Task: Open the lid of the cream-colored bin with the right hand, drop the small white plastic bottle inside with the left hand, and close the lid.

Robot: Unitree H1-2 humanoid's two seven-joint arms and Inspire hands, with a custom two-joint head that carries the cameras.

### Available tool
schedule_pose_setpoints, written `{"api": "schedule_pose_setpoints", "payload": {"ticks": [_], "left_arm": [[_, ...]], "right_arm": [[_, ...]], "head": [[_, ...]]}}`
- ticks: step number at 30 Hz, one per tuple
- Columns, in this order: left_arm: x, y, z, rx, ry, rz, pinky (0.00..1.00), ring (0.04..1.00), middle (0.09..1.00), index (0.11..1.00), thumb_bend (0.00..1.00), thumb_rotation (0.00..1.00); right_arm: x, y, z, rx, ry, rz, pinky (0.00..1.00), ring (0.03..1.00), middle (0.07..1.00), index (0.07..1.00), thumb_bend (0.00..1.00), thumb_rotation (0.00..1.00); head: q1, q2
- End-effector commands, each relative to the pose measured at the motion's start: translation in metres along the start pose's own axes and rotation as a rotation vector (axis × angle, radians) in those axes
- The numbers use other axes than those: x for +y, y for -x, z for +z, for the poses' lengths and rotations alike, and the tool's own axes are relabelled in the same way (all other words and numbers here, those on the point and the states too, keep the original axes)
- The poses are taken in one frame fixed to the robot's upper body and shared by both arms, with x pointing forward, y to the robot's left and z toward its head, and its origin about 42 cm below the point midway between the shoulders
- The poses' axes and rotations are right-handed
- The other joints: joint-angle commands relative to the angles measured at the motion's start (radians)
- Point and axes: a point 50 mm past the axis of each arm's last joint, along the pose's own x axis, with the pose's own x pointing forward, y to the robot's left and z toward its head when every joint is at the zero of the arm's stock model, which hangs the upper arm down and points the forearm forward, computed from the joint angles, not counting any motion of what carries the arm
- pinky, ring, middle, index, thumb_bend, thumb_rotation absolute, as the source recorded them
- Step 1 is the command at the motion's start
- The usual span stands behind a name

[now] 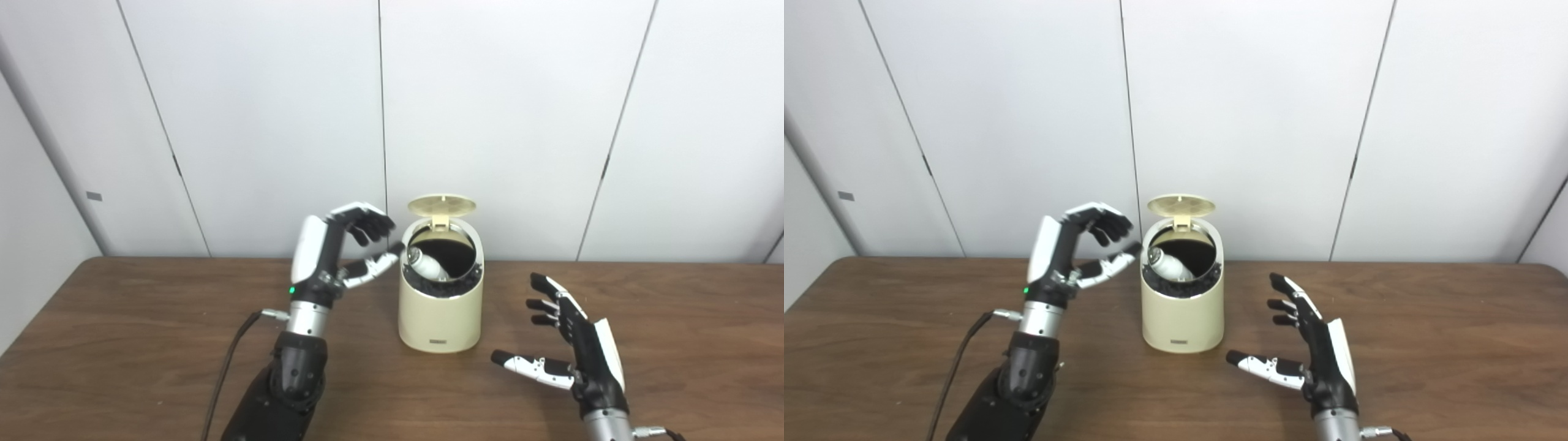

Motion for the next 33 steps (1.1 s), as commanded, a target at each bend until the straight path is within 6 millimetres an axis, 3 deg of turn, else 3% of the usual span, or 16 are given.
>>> {"api": "schedule_pose_setpoints", "payload": {"ticks": [1, 10, 12, 13, 14, 18, 20, 22, 24, 29, 33], "left_arm": [[0.013, -0.011, 0.011, -0.04, 0.048, 0.038, 0.38, 0.457, 0.485, 0.492, 0.51, 0.0], [0.055, 0.014, -0.001, 0.149, 0.26, -0.016, 0.44, 0.529, 0.5, 0.491, 0.51, 0.0], [0.063, 0.022, -0.006, 0.189, 0.263, -0.069, 0.47, 0.548, 0.501, 0.492, 0.51, 0.0], [0.067, 0.027, -0.008, 0.209, 0.26, -0.099, 0.49, 0.567, 0.593, 0.495, 0.51, 0.04], [0.069, 0.031, -0.01, 0.226, 0.258, -0.119, 0.5, 0.582, 0.629, 0.496, 0.51, 0.05], [0.072, 0.05, -0.018, 0.281, 0.27, -0.157, 0.55, 0.634, 0.689, 0.497, 0.51, 0.07], [0.072, 0.061, -0.024, 0.295, 0.241, -0.173, 0.55, 0.643, 0.698, 0.498, 0.51, 0.06], [0.071, 0.068, -0.027, 0.303, 0.214, -0.183, 0.56, 0.65, 0.709, 0.681, 0.59, 0.06], [0.07, 0.074, -0.03, 0.313, 0.198, -0.19, 0.58, 0.663, 0.718, 0.733, 0.61, 0.05], [0.064, 0.086, -0.037, 0.327, 0.207, -0.199, 0.61, 0.69, 0.739, 0.782, 0.63, 0.09], [0.055, 0.094, -0.041, 0.328, 0.236, -0.192, 0.61, 0.695, 0.753, 0.799, 0.61, 0.03]], "right_arm": [[-0.004, -0.012, 0.014, -0.079, -0.018, -0.015, 0.68, 0.767, 0.859, 0.844, 0.74, 0.13], [-0.007, -0.01, 0.009, -0.074, -0.013, -0.008, 0.69, 0.776, 0.861, 0.845, 0.73, 0.14], [-0.009, -0.009, 0.007, -0.077, -0.019, -0.013, 0.7, 0.783, 0.861, 0.848, 0.69, 0.27], [-0.011, -0.009, 0.007, -0.081, -0.018, -0.019, 0.71, 0.785, 0.859, 0.852, 0.65, 0.33], [-0.013, -0.009, 0.007, -0.086, -0.011, -0.023, 0.7, 0.784, 0.853, 0.854, 0.64, 0.38], [-0.023, -0.017, 0.012, -0.115, 0.023, -0.024, 0.68, 0.774, 0.836, 0.856, 0.64, 0.51], [-0.03, -0.025, 0.019, -0.141, 0.043, -0.015, 0.68, 0.774, 0.835, 0.853, 0.64, 0.52], [-0.035, -0.032, 0.027, -0.175, 0.069, -0.003, 0.69, 0.779, 0.837, 0.849, 0.63, 0.52], [-0.041, -0.041, 0.036, -0.208, 0.098, 0.007, 0.69, 0.785, 0.83, 0.84, 0.61, 0.5], [-0.051, -0.065, 0.068, -0.266, 0.164, 0.061, 0.72, 0.81, 0.842, 0.829, 0.59, 0.46], [-0.056, -0.083, 0.097, -0.329, 0.265, 0.099, 0.71, 0.805, 0.839, 0.817, 0.59, 0.49]], "head": [[0.002, -0.001], [-0.025, -0.014], [-0.031, -0.014], [-0.033, -0.015], [-0.035, -0.014], [-0.044, -0.017], [-0.05, -0.019], [-0.054, -0.021], [-0.057, -0.023], [-0.068, -0.033], [-0.073, -0.039]]}}
